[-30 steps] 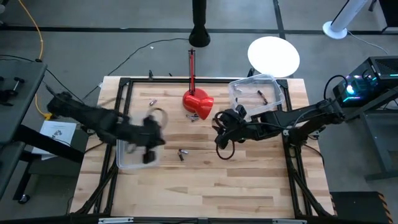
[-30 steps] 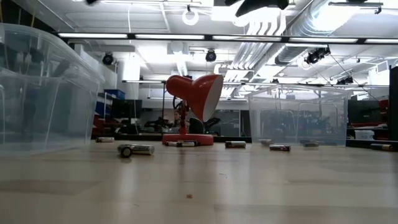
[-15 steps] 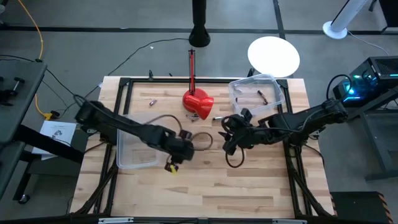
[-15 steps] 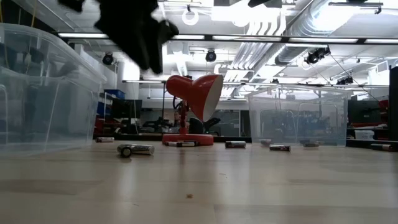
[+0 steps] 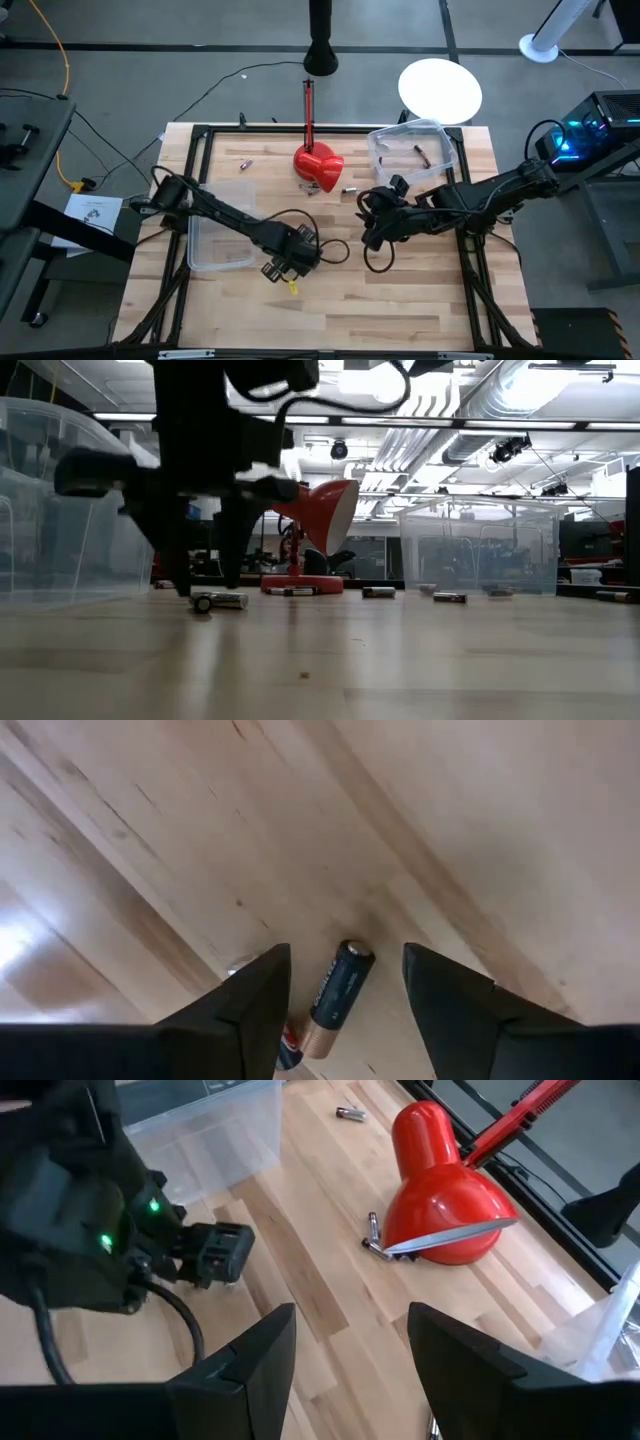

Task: Sort batteries
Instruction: Put the black battery into the top transparent bin

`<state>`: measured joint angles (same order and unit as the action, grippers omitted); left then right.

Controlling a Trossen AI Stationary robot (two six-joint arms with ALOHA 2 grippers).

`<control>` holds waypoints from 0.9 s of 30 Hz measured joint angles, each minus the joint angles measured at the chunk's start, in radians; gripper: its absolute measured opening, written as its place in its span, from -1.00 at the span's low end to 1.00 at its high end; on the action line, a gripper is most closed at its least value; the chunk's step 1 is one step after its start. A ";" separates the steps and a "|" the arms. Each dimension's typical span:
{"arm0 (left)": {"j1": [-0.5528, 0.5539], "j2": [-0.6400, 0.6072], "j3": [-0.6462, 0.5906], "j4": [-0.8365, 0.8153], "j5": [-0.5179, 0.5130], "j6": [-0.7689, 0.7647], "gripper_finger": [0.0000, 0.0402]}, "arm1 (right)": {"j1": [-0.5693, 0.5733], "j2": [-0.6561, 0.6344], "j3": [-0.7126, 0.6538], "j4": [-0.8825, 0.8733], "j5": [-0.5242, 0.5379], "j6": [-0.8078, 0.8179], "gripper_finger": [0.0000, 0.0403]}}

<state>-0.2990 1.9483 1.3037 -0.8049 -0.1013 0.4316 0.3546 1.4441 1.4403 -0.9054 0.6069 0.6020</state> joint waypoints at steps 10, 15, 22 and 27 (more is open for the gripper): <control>0.041 0.061 0.005 -0.051 0.028 0.036 -0.31 | 0.000 0.000 0.000 -0.004 0.033 0.028 -0.06; 0.046 0.057 0.020 -0.051 0.048 0.015 -0.86 | 0.000 0.000 0.000 -0.004 0.034 0.049 -0.06; 0.087 -0.098 0.064 -0.026 0.045 -0.038 -0.86 | 0.000 0.000 0.015 -0.010 0.036 0.072 -0.06; 0.170 -0.340 0.064 0.041 0.045 -0.067 -0.86 | 0.000 0.000 0.065 -0.011 0.040 0.067 -0.06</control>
<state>-0.1288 1.6085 1.3674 -0.7640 -0.0563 0.3645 0.3546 1.4441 1.5048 -0.9168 0.6466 0.6687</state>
